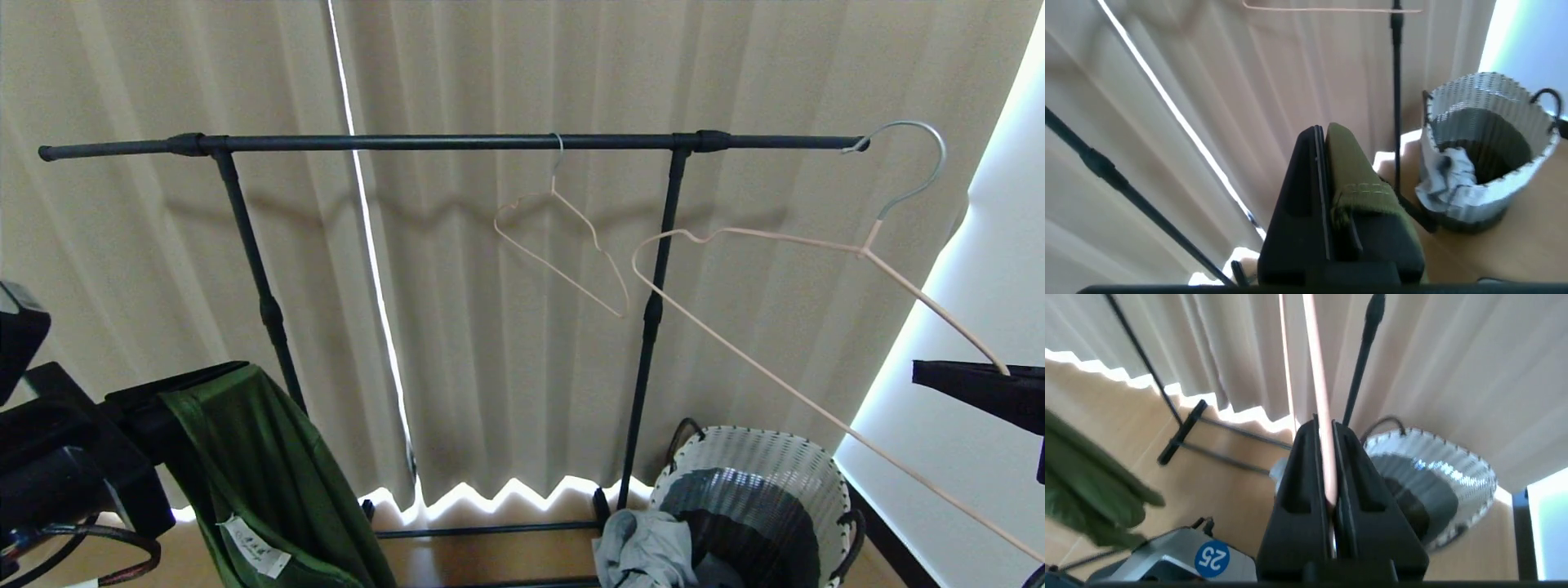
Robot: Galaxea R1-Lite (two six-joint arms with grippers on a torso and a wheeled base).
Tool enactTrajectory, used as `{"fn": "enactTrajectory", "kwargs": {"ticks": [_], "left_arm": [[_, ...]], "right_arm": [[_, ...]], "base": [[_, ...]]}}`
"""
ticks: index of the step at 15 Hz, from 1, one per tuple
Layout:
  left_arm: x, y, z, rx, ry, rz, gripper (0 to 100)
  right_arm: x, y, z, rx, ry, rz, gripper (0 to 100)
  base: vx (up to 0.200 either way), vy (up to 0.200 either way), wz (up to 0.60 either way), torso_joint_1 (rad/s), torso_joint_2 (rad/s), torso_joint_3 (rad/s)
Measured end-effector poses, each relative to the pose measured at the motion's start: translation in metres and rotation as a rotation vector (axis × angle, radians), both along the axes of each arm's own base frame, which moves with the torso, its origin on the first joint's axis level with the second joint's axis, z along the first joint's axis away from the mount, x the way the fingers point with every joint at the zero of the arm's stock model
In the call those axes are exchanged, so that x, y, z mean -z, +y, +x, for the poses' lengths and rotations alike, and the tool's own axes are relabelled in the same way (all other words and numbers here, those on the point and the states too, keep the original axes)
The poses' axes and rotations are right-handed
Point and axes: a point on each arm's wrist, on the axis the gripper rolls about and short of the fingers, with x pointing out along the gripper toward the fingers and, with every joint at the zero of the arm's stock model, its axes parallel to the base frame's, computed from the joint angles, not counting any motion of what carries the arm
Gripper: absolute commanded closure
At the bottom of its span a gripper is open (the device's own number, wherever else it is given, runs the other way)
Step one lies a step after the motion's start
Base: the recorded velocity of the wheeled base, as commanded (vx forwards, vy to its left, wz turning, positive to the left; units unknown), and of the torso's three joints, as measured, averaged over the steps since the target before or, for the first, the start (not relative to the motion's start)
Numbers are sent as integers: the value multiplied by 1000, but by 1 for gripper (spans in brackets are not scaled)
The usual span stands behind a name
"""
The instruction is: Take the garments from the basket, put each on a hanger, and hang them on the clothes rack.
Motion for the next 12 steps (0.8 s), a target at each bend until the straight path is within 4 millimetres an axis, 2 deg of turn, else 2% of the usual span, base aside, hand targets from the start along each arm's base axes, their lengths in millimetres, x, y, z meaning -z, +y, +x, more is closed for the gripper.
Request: {"fn": "enactTrajectory", "kwargs": {"ticks": [5,12], "left_arm": [[-10,-10,26,10,19,4,100],[-15,-33,89,-72,97,-25,100]], "right_arm": [[-2,1,-2,-11,-28,7,100],[-7,15,-3,-117,-83,24,100]], "base": [[0,0,0,0,0,0],[0,0,0,0,0,0]]}}
